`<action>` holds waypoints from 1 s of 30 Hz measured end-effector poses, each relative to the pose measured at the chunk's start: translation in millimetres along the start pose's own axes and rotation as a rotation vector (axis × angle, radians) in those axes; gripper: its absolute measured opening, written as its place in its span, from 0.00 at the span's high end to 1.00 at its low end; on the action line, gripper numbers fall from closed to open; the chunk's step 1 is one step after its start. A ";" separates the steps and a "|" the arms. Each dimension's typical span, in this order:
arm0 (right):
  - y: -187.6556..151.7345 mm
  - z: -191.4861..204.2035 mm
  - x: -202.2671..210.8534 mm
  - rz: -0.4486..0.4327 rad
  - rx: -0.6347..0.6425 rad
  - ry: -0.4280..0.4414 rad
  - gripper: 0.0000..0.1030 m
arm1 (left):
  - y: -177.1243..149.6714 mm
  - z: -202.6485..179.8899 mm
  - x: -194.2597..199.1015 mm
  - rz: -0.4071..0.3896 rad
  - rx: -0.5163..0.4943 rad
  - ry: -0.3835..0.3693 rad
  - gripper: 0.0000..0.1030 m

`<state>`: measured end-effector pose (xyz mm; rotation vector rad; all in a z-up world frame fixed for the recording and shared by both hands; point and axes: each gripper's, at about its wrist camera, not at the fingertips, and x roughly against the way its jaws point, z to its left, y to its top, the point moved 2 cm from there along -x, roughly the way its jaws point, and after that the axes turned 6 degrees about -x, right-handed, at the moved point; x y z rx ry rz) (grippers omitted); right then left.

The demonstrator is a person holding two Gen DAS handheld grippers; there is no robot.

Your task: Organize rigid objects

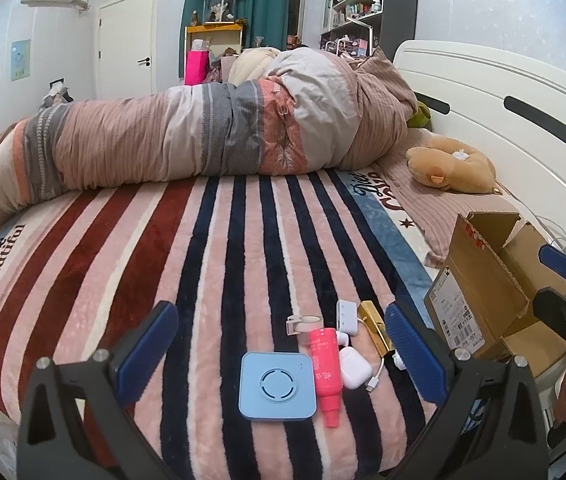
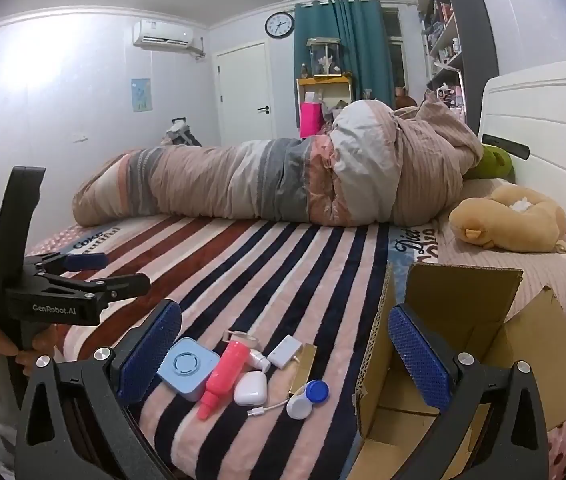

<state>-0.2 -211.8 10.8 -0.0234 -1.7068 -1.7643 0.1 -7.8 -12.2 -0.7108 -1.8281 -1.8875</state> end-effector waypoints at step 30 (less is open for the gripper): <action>3.1 2.1 6.2 -0.077 0.016 -0.039 0.00 | -0.9 -5.4 9.1 -0.011 -0.016 -0.007 0.00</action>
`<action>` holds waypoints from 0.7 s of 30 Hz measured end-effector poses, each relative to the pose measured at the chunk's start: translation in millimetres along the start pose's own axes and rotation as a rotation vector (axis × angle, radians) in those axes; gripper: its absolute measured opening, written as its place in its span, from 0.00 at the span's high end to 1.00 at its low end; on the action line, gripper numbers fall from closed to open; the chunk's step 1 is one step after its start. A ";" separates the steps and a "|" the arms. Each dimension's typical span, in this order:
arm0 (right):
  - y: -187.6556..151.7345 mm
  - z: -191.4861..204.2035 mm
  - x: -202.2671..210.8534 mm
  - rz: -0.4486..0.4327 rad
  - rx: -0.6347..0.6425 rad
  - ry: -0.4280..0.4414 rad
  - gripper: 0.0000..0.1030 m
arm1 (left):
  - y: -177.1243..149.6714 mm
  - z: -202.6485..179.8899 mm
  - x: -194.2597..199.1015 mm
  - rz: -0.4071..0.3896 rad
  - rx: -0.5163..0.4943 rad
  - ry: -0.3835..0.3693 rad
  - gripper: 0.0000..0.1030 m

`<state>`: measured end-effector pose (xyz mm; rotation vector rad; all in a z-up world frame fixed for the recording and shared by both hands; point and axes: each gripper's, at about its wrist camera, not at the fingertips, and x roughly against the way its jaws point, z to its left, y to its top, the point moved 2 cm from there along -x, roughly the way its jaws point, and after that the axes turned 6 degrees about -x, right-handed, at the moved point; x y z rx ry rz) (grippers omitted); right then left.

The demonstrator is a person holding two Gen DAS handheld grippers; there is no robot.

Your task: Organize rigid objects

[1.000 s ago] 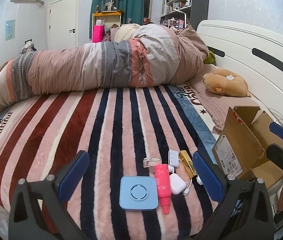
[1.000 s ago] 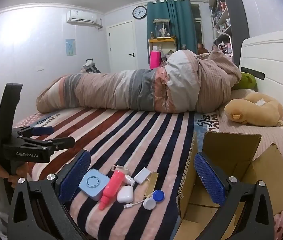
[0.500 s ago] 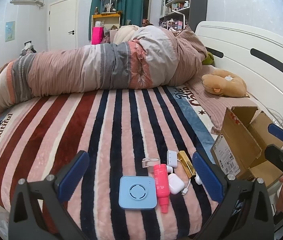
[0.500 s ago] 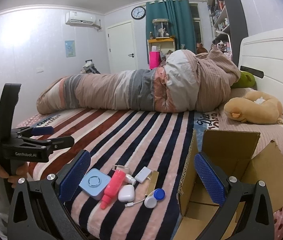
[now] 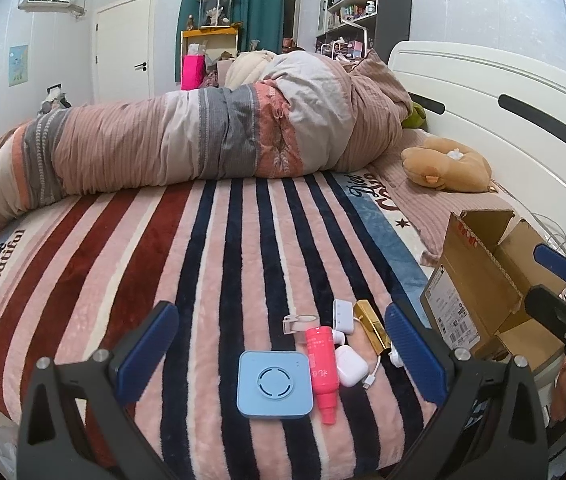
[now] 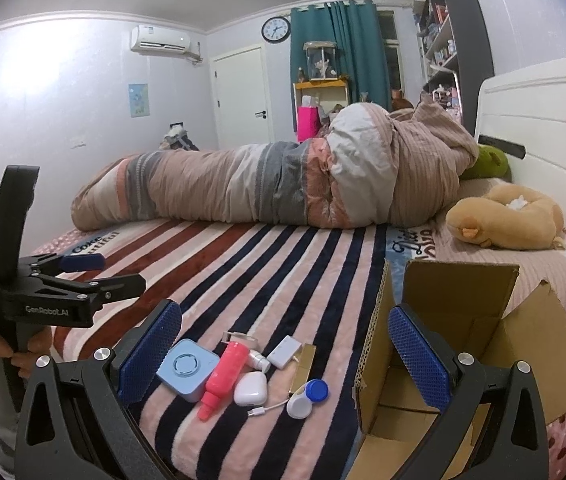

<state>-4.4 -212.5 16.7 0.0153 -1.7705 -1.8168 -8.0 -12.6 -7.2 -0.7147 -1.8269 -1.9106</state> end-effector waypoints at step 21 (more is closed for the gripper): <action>-76.6 107.5 -126.6 0.387 -0.052 0.202 0.21 | -34.8 104.4 -39.3 0.027 0.087 -0.020 0.00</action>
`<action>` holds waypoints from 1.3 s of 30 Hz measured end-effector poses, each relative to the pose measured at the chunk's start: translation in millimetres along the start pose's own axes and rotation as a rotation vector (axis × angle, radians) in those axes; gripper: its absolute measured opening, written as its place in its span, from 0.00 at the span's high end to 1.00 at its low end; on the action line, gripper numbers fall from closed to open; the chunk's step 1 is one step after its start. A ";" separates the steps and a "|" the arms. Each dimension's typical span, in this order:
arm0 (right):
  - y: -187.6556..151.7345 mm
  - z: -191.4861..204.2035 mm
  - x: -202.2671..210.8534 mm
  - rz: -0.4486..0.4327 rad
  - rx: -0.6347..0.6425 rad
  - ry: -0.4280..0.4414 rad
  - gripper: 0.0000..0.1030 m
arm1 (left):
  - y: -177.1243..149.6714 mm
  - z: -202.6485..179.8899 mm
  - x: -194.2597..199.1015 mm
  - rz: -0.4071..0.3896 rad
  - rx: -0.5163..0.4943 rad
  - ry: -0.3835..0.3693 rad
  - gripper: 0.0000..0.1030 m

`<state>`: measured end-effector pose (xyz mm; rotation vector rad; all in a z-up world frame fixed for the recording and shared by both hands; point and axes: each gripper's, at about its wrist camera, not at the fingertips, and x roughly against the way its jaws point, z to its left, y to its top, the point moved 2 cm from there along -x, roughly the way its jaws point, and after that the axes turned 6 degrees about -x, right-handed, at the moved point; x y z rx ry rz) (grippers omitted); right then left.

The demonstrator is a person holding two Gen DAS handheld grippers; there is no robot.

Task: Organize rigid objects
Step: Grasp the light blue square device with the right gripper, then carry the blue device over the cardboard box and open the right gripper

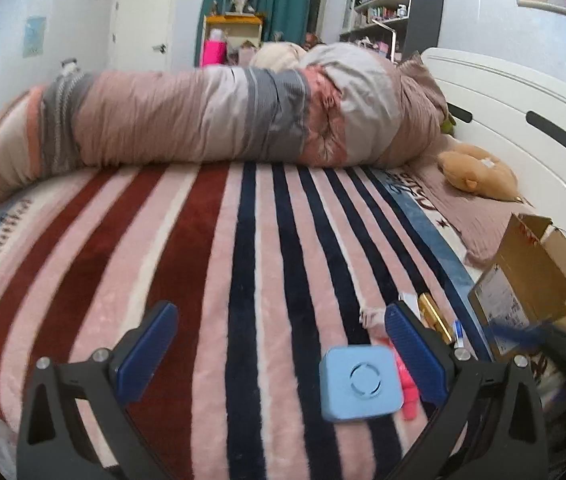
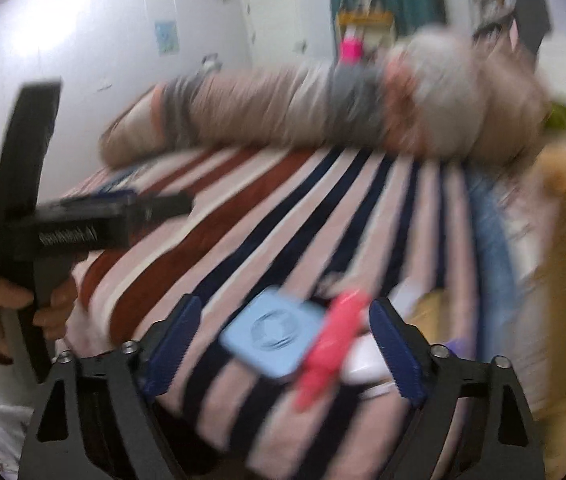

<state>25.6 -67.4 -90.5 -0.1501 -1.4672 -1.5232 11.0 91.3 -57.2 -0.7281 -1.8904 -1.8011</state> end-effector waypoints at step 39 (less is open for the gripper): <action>46.3 50.2 -16.8 -0.098 0.181 -0.030 0.23 | 20.9 2.0 -40.6 0.114 -0.041 -0.650 0.30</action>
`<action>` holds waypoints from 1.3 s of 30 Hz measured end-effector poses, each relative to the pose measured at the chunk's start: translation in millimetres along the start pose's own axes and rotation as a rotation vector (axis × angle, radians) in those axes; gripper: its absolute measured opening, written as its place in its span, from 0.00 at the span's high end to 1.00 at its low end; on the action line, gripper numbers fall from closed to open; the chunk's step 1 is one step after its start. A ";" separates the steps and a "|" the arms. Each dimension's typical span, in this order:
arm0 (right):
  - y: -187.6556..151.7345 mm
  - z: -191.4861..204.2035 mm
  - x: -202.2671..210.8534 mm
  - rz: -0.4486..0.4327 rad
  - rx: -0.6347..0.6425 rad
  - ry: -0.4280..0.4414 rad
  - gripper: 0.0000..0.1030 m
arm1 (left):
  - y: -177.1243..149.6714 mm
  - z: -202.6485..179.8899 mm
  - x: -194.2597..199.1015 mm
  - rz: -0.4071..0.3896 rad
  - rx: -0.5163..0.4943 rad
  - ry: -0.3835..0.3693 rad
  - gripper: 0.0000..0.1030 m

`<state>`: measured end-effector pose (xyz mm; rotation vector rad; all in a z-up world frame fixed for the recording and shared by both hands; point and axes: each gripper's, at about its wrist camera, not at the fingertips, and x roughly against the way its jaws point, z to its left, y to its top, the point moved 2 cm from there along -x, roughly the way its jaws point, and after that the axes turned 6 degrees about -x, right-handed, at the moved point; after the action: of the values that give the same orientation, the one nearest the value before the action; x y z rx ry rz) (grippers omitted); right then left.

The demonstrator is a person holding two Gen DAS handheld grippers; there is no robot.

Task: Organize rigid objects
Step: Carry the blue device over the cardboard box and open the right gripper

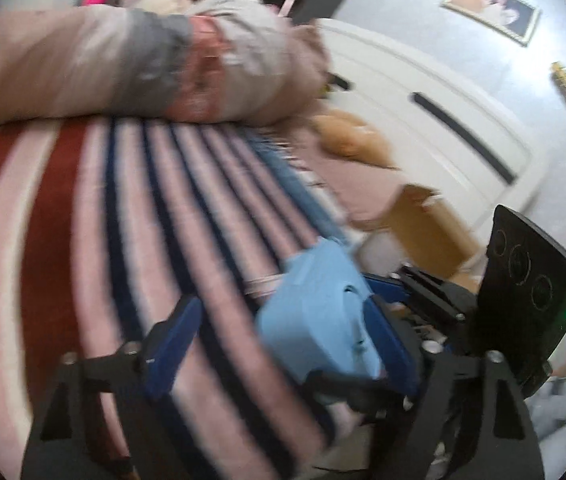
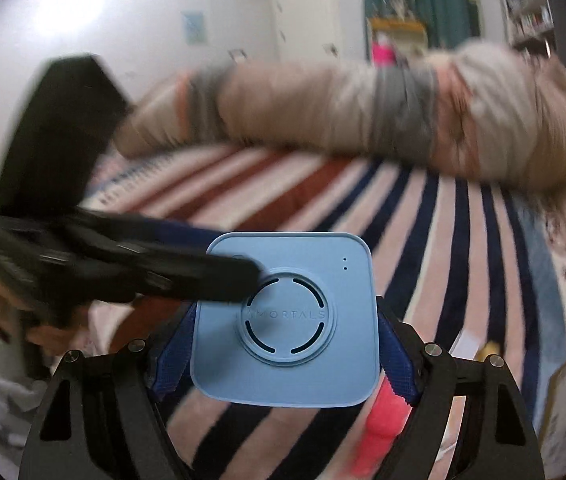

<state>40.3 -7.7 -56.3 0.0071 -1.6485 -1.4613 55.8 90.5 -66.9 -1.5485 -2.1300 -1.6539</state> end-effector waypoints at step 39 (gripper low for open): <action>-44.4 -245.7 170.5 0.119 -0.236 -0.395 0.21 | 100.9 -250.4 -210.9 0.242 -0.322 -0.057 0.30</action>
<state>65.1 -306.3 -15.9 -0.5322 -1.7359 -1.6284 105.3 -242.4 -2.6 -1.8686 -1.6740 -1.9547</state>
